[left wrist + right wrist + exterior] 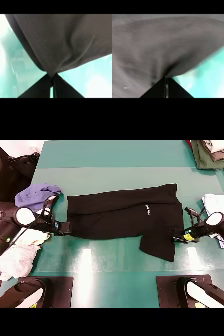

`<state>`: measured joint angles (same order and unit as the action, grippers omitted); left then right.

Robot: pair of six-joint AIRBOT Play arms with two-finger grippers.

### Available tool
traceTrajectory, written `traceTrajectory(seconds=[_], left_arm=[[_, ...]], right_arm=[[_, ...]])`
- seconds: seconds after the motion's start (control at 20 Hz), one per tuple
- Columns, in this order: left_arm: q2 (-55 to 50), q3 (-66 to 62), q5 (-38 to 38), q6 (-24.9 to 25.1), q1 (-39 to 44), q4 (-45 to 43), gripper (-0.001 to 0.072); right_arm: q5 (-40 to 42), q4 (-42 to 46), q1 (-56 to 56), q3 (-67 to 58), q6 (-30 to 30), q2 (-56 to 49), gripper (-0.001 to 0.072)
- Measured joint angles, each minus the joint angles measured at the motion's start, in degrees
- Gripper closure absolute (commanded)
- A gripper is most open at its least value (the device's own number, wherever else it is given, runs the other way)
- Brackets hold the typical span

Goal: Fold the shirts.

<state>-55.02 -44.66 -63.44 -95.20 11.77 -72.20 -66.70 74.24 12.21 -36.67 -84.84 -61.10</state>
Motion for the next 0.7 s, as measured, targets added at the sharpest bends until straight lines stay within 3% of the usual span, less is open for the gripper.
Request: traceTrajectory(seconds=[0.45,0.7], left_arm=[[15.91,-1.05,-11.85,-2.01,0.02,-0.37,0.0681],[19.39,0.5,-15.19,-2.99,0.04,-0.94,0.0682]], right_arm=[[-15.91,5.33,5.92,-0.09,-0.33,23.96,0.0696],[-15.02,4.98,3.5,-1.51,-1.92,30.25,0.0697]])
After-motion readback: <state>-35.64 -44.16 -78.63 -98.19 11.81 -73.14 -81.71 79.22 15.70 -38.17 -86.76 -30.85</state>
